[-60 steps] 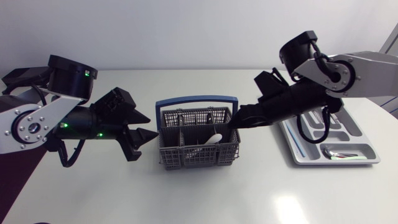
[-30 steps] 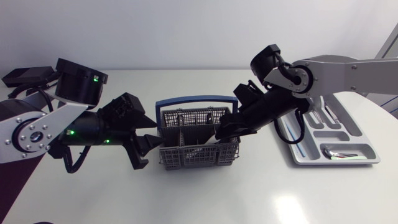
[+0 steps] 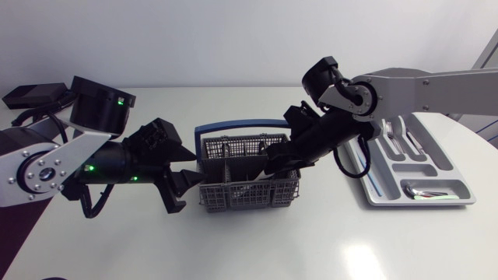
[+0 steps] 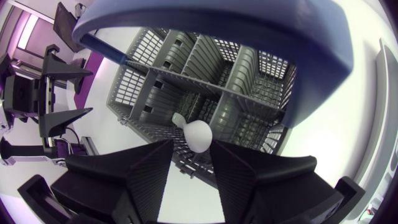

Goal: Unload the cutlery basket into the drawer organizer.

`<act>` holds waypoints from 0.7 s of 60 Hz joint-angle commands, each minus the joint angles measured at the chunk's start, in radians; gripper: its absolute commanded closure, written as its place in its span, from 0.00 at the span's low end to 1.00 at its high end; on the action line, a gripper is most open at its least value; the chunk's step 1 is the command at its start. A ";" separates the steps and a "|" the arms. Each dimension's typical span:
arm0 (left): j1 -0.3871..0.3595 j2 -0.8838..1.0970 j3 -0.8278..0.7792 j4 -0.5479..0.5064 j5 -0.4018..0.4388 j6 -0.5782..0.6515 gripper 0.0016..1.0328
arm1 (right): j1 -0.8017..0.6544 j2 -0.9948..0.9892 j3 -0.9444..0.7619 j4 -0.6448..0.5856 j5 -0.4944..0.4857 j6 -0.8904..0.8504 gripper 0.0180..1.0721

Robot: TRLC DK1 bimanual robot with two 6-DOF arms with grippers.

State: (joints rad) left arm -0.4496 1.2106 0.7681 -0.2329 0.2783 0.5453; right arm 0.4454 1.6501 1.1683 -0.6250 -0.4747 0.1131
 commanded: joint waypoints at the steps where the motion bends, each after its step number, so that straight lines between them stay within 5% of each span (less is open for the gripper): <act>1: -0.009 -0.005 -0.032 0.012 -0.002 -0.013 0.39 | 0.009 0.022 0.021 -0.002 0.001 0.033 0.60; 42: -0.015 -0.016 -0.050 0.017 -0.005 -0.008 0.39 | 0.015 0.054 0.031 0.059 -0.015 0.051 0.87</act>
State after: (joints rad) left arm -0.4561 1.2106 0.7448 -0.2253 0.2783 0.5453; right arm 0.4511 1.6825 1.1896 -0.5716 -0.4934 0.1352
